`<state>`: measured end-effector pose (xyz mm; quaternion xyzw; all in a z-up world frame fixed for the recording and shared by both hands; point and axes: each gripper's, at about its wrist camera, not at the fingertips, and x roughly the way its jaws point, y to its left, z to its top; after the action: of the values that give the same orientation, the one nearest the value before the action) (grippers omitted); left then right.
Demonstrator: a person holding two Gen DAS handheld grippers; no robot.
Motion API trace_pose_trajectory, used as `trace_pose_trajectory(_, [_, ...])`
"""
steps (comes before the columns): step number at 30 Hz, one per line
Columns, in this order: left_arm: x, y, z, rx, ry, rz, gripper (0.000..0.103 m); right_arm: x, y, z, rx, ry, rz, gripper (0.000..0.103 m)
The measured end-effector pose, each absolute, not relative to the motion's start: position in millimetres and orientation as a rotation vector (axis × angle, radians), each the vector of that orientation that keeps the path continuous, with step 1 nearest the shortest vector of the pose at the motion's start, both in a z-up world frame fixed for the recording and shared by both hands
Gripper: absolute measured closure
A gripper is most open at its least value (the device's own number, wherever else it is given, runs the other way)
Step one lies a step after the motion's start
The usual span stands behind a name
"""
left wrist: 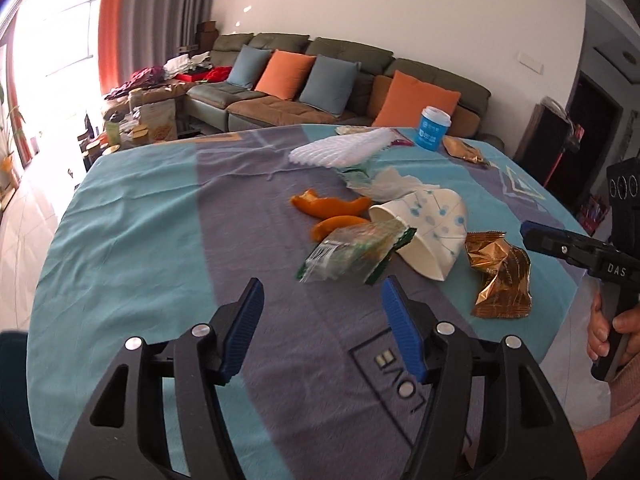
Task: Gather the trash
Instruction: 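Return to the table and grasp the gold foil bag with the right gripper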
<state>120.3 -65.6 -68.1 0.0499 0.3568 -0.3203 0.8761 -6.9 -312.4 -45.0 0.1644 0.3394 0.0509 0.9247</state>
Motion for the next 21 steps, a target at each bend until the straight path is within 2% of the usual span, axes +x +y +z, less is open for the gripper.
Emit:
trace_pose_trajectory(9, [139.0, -101.8, -75.4, 0.203, 0.772, -0.679, 0.041, -17.0, -320.3, -68.7, 0.401, 0.738, 0.138, 0.056])
trace_pose_trajectory(12, [141.6, -104.1, -79.7, 0.213, 0.79, -0.673, 0.047, -19.1, -318.0, -68.7, 0.414, 0.735, 0.155, 0.057])
trace_pose_trajectory(13, [140.9, -104.0, -80.1, 0.211, 0.793, -0.673, 0.052, -19.4, -318.4, -69.2, 0.416, 0.733, 0.157, 0.059])
trace_pose_trajectory(14, [141.8, -103.8, -81.4, 0.208, 0.798, -0.677, 0.059, -21.6, -317.7, -68.4, 0.416, 0.731, 0.159, 0.064])
trace_pose_trajectory(18, [144.3, -103.4, -87.6, 0.195, 0.816, -0.682, 0.069, -24.0, -316.4, -65.3, 0.427, 0.733, 0.181, 0.078])
trace_pose_trajectory(21, [144.7, -101.9, -89.2, 0.187, 0.821, -0.685, 0.084, -25.0, -315.4, -64.5, 0.421, 0.731, 0.19, 0.087])
